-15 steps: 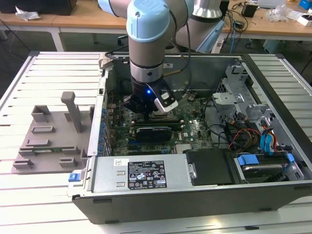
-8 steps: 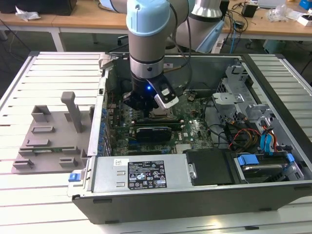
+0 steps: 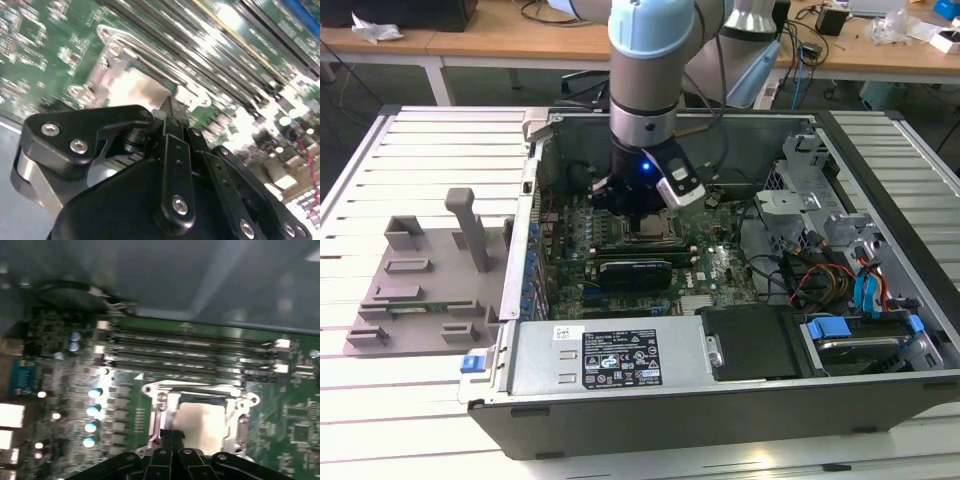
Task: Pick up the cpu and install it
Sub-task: 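Install the second cpu locking lever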
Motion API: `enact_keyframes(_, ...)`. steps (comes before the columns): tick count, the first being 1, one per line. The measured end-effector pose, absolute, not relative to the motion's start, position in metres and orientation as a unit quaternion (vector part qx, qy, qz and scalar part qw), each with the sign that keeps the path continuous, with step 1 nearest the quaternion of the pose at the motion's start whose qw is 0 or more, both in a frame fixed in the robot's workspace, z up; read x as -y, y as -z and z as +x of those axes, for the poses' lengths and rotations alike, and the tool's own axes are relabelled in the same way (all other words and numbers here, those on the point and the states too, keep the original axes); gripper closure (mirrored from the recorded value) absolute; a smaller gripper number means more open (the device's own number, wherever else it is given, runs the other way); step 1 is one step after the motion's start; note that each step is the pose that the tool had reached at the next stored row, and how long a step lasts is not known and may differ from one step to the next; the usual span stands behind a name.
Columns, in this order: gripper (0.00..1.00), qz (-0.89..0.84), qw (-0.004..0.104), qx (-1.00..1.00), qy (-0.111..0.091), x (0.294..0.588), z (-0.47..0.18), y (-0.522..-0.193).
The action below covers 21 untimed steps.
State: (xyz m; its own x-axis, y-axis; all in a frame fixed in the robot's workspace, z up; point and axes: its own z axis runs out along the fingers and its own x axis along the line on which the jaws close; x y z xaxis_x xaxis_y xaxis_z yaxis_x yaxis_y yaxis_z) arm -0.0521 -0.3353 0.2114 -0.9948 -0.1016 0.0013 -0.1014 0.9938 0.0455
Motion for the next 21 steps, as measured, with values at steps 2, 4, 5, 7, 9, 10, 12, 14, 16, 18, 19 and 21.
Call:
enact_keyframes(2, 0.89, 0.051, 0.005, 0.998, 0.022, 0.334, -0.043, -0.211)
enact_keyframes(4, 0.89, 0.051, 0.011, 0.998, 0.021, 0.333, -0.029, -0.211)
enact_keyframes(5, 0.89, 0.051, 0.011, 0.998, 0.019, 0.333, -0.027, -0.211)
enact_keyframes(7, 0.89, 0.05, 0.011, 0.999, 0.015, 0.332, -0.027, -0.213)
enact_keyframes(9, 0.89, 0.05, 0.012, 0.999, 0.009, 0.332, -0.027, -0.219)
enact_keyframes(10, 0.89, 0.05, 0.012, 0.999, 0.007, 0.331, -0.027, -0.222)
enact_keyframes(12, 0.89, 0.05, 0.012, 0.999, 0.004, 0.331, -0.027, -0.231)
enact_keyframes(14, 0.89, 0.05, 0.012, 0.999, 0.002, 0.33, -0.027, -0.236)
enact_keyframes(16, 0.89, 0.05, 0.012, 0.999, 0.001, 0.33, -0.027, -0.243)
enact_keyframes(18, 0.89, 0.05, 0.012, 0.999, 0.0, 0.33, -0.027, -0.247)
enact_keyframes(19, 0.89, 0.05, 0.012, 0.999, 0.0, 0.33, -0.027, -0.249)
enact_keyframes(21, 0.89, 0.05, 0.012, 0.999, -0.001, 0.33, -0.027, -0.253)
